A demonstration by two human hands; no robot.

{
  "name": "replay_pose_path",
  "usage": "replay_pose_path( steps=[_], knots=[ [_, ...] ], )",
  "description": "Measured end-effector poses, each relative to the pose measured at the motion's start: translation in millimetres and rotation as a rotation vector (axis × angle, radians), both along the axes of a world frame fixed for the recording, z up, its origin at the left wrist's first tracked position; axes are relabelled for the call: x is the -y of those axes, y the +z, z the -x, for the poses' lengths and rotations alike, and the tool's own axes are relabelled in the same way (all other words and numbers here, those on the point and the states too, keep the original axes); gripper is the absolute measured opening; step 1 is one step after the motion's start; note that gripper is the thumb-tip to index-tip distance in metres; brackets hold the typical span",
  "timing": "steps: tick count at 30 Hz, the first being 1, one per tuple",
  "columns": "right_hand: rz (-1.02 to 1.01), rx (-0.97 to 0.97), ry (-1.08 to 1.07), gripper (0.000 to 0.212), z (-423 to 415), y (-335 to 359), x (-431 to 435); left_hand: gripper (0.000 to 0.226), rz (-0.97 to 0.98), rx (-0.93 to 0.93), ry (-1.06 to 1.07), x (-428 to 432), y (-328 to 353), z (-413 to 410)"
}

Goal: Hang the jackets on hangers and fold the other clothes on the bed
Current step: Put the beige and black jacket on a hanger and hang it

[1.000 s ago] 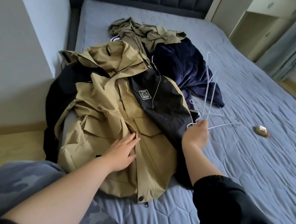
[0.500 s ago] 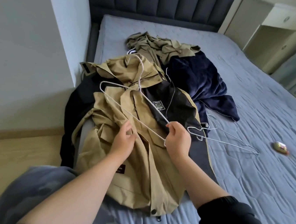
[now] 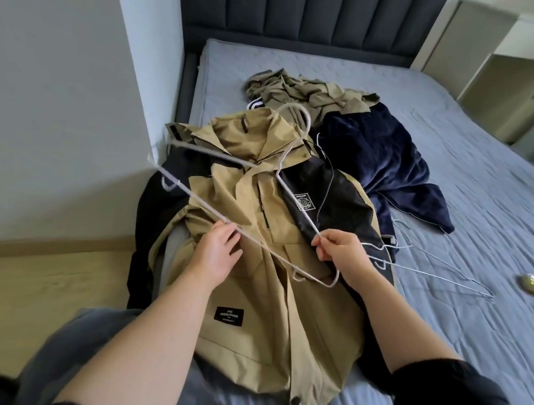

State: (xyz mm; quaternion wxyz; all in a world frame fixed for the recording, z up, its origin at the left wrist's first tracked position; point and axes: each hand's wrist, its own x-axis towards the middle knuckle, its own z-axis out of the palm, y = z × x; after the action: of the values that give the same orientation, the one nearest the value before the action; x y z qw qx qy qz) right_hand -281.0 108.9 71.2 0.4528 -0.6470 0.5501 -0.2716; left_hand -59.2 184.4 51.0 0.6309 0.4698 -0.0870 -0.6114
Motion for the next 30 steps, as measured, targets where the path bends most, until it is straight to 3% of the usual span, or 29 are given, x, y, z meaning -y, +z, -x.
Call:
replay_pose_path(
  steps=[3,6,11,13,18,23,28,30],
  knots=[
    [0.008,-0.102,-0.049,0.037,4,-7,5,0.04,-0.009,-0.135,0.119,1,-1,-7],
    [0.096,-0.2,-0.08,0.035,8,-10,9,0.023,-0.089,-0.022,0.2,3,0,-11],
    [0.349,-0.528,-0.221,0.032,19,-25,16,0.028,-0.236,0.033,0.168,5,-9,0],
    [0.246,-0.705,-0.282,0.034,27,-31,17,0.028,-0.27,0.046,0.128,4,-17,8],
    [0.012,-1.082,-0.112,0.029,44,-37,9,0.027,-0.285,0.075,0.005,-1,-22,24],
    [-0.09,-1.246,-0.08,0.033,91,-41,-10,0.029,-0.312,0.132,-0.136,-9,-22,37],
    [-0.716,-1.41,-0.1,0.056,154,-63,-25,0.03,-0.307,0.178,-0.253,-13,-24,50],
    [-0.602,-1.467,-0.133,0.049,152,-59,-26,0.029,-0.305,0.197,-0.276,-14,-24,52]
  ],
)
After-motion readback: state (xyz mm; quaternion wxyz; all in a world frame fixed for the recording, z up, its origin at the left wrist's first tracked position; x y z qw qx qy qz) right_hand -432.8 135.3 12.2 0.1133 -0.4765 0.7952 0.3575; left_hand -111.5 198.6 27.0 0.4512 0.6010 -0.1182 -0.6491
